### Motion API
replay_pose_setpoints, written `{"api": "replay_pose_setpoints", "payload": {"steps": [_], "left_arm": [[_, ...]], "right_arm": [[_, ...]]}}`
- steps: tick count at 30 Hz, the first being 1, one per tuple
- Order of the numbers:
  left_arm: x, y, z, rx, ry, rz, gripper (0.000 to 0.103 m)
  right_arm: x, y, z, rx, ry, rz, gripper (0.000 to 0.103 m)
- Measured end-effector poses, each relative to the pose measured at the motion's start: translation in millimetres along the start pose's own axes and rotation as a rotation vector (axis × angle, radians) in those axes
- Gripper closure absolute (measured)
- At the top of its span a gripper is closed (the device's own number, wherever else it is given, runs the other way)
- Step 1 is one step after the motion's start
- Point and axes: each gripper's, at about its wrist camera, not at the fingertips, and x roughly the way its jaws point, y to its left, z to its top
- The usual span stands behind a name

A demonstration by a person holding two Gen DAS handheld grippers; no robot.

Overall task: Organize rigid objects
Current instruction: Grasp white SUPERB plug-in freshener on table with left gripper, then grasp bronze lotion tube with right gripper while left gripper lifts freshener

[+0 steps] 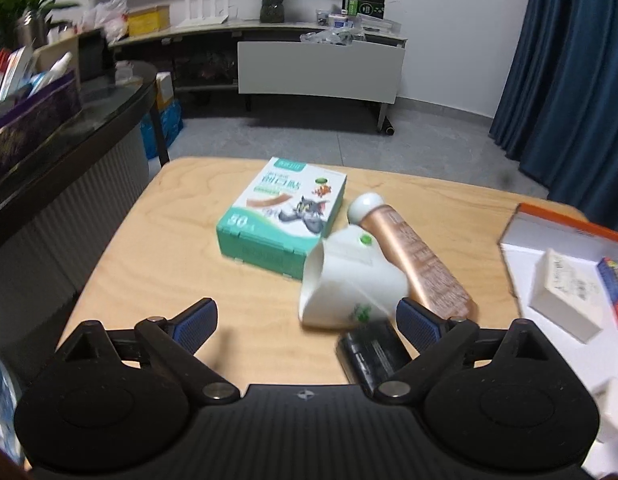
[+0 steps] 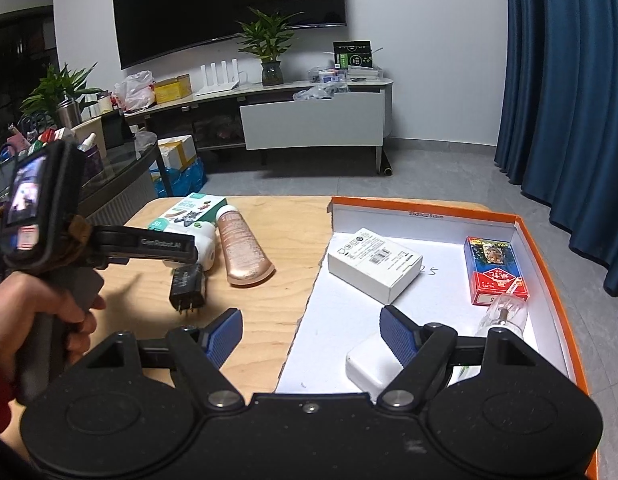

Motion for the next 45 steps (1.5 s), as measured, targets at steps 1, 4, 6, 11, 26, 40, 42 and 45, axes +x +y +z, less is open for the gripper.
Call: {"api": "replay_pose_setpoints", "payload": {"steps": [1,4,6,11,26,40,42,45], "left_arm": [[4.3,-0.3,1.8,0.012,0.000,-0.006,0.003],[12.8,-4.6,4.6,0.054,-0.005,-0.007,0.002],[17.7,-7.1,5.6,0.069,0.000,-0.023,0.001],[24.8,-9.6,7.0,0.058,-0.016,-0.038,0.000],[-11.6,15.2,-6.5,-0.033,-0.088,-0.138,0.041],[-78.9,71.5,-41.7,-0.169,-0.114,-0.092,0.041],[-79.1,76.5,-44.7,-0.180,-0.110,-0.090,0.041],[-78.7,83.7,-47.5,-0.194,-0.111,-0.099,0.041]], "right_arm": [[1.1,-1.7,-0.1,0.003,0.001,0.000,0.014],[4.0,-4.6,-0.5,0.005,0.004,-0.004,0.014],[6.0,-6.8,-0.1,0.010,0.006,-0.007,0.013],[10.7,-8.2,-0.5,0.014,0.011,-0.013,0.013],[20.3,2.7,2.3,-0.004,0.035,0.025,0.013],[97.8,69.5,52.2,-0.085,0.097,0.229,0.014],[117.2,78.1,62.0,-0.132,0.106,0.217,0.013],[148.2,85.2,72.7,-0.212,0.113,0.196,0.014]]}}
